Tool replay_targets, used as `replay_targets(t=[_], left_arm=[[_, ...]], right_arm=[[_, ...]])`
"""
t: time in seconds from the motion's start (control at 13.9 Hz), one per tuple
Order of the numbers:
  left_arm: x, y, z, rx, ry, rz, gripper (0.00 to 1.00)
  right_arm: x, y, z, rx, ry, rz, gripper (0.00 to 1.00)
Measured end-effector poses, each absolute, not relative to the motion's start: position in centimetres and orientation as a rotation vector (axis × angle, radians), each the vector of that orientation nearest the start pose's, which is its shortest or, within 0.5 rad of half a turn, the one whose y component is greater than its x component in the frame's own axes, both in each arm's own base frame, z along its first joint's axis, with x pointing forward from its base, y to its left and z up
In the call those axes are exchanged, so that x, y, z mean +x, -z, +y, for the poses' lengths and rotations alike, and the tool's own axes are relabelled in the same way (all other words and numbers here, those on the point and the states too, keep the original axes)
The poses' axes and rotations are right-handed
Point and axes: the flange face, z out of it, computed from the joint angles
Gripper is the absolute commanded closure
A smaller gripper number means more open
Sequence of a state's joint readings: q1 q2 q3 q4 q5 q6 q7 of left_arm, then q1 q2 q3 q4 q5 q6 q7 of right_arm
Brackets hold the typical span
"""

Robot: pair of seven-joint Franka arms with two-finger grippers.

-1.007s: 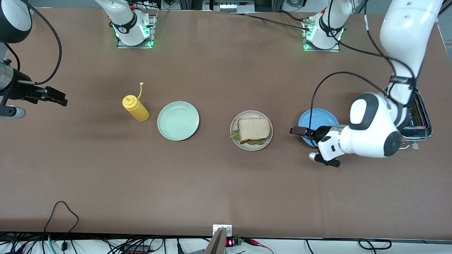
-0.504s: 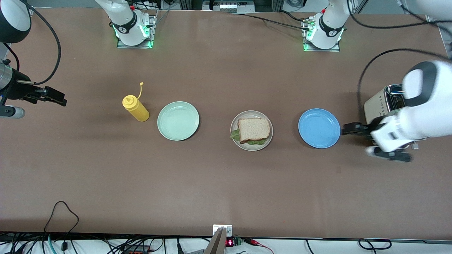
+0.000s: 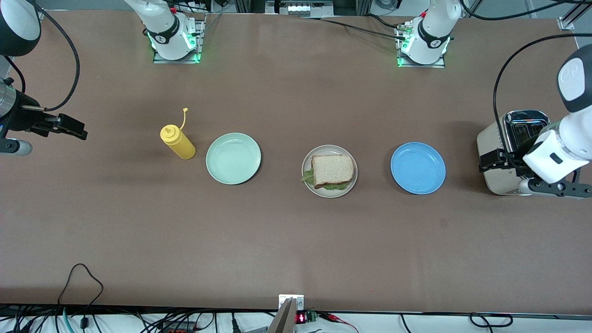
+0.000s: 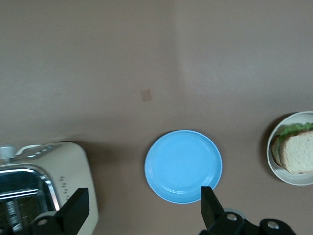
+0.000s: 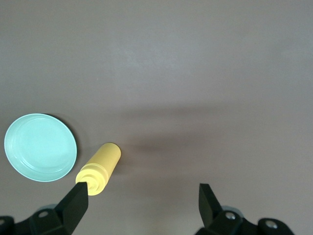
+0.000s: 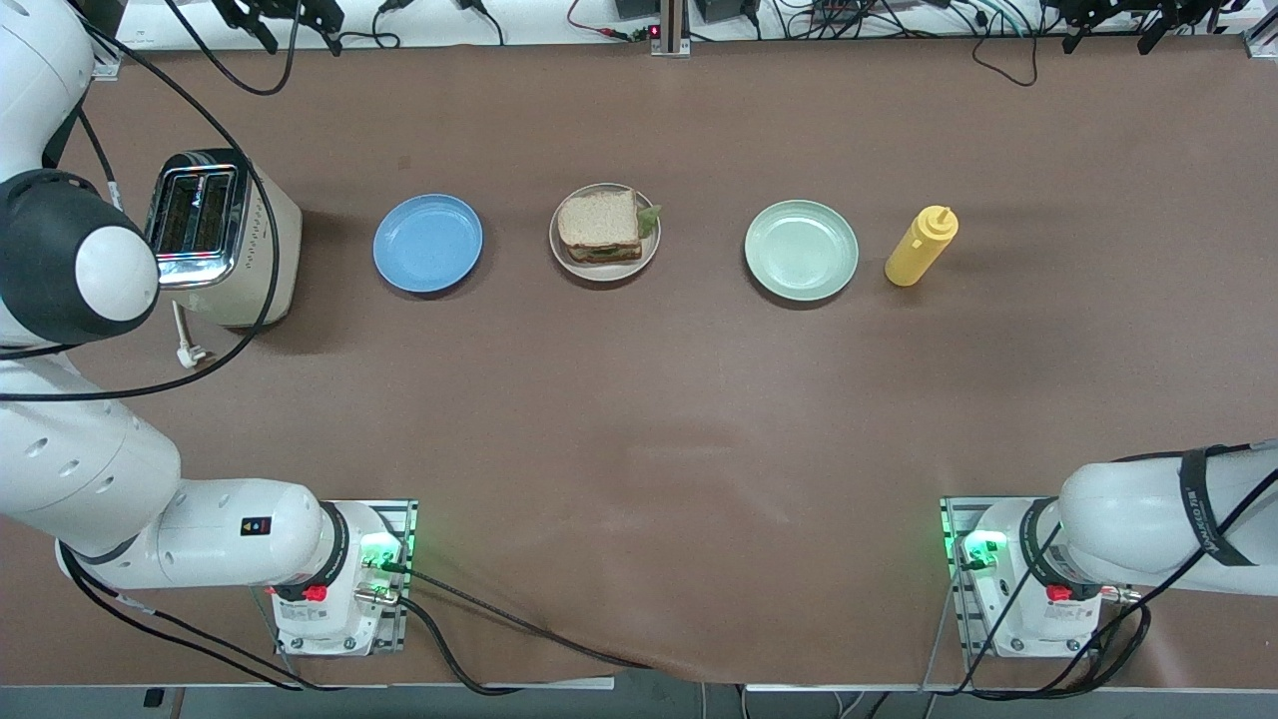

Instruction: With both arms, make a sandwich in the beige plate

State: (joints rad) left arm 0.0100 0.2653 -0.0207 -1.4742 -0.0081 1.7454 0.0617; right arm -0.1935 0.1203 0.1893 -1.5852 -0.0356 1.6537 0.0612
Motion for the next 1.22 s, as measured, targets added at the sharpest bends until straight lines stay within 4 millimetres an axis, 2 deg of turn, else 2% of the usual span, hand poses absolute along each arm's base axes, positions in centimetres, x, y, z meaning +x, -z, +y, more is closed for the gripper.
replay_targets(t=[0.14, 0.29, 0.43, 0.58, 0.79, 0.94, 1.08, 1.22], left_arm=[[63.2, -55.5, 0.7, -3.146, 0.044, 0.049, 0.0], [60.9, -57.8, 2.8, -3.148, -0.019, -0.057, 0.0], [59.3, -59.0, 4.4, -3.151, -0.025, -0.11, 0.0], [58.6, -58.9, 4.8, -3.152, -0.038, -0.125, 0.0], [57.6, -57.8, 4.0, -3.151, -0.056, -0.124, 0.0], [56.1, -57.3, 3.6, -3.148, -0.047, -0.124, 0.0], [54.5, -57.5, 3.2, -3.145, -0.051, -0.119, 0.0], [53.7, -58.0, 2.9, -3.144, -0.042, -0.112, 0.0]], right_arm=[[59.3, -55.8, -0.8, -3.13, -0.071, 0.098, 0.0], [59.4, -56.2, -0.7, -3.12, -0.058, 0.103, 0.0], [59.5, -56.9, -0.7, -3.118, -0.033, 0.146, 0.0], [59.5, -57.4, -0.7, -3.116, -0.019, 0.178, 0.0], [59.5, -57.5, -0.7, -3.118, -0.018, 0.176, 0.0], [59.5, -57.5, -0.5, -3.146, -0.015, 0.159, 0.0], [59.5, -57.5, 0.7, -3.18, -0.011, 0.117, 0.0], [59.5, -57.5, 1.4, -3.181, -0.011, 0.099, 0.0]])
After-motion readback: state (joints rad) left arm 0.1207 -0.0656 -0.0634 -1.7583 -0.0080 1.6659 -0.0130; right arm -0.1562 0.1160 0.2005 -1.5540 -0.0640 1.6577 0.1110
